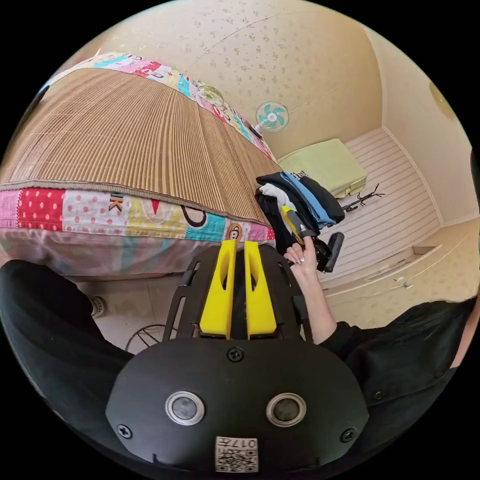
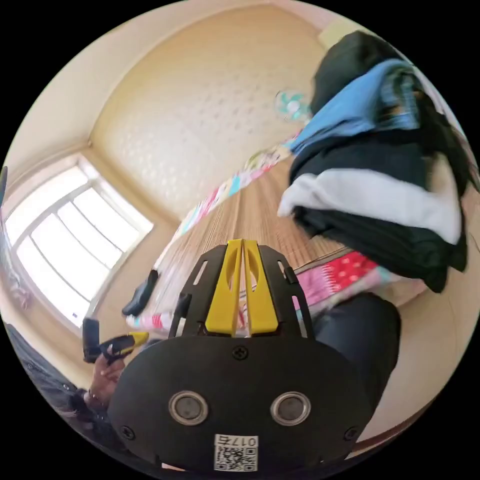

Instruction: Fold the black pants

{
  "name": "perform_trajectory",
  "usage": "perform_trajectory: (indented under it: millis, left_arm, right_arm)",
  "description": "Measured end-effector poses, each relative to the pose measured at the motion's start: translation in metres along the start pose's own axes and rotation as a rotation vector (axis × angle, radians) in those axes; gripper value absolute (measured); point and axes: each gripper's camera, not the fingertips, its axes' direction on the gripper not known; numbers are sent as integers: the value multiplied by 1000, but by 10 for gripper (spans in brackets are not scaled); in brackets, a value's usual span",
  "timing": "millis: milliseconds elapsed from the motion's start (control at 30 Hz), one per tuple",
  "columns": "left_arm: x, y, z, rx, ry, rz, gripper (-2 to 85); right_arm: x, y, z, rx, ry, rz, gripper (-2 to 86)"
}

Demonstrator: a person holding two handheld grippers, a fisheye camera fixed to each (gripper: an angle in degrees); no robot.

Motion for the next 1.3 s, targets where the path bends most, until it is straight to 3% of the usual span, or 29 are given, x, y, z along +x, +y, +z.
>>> perform_trajectory:
  millis: [67,133,333,433,533,600,700,767,967,1167,1300]
  left_arm:
    - [-7,0,-16,42,-87,25,13]
    - [-27,-3,-51,149,-288,40,3]
    - [-137,-35,-194,396,-791,-154,49]
    - [-202,-43,-270,573,-905,-370,77]
    - [-271,-50,-312,584,-899,-561,103]
    - [-308,-54,-320,505,-851,-693,116]
    - [-321,-51,-319,584,-717,-766,95]
    - [-298,-64,-310,646,-643,-651,65]
    - [-162,-159,-200,514,-296,-94,54]
    - [-14,-155,-21,152,7,394,51]
    - [46,-83,60,-77,256,599,52]
  right_arm:
    - [-37,-17,53,-98,137,-99,5]
    - [-72,-23,102,-122,222,-219,5]
    - [-90,-10,123,-133,136,-204,5]
    - [-89,0,99,-154,95,-169,6]
    - [-89,8,56,-116,27,-120,5]
    - [-91,13,31,-55,2,-110,5]
    - [-93,16,5,3,12,-79,4]
    - [-94,18,-5,58,25,-53,4]
    - [-120,24,6,84,-31,-47,4]
    - [-166,39,14,70,50,-117,4]
    - [-179,46,5,93,106,-132,6]
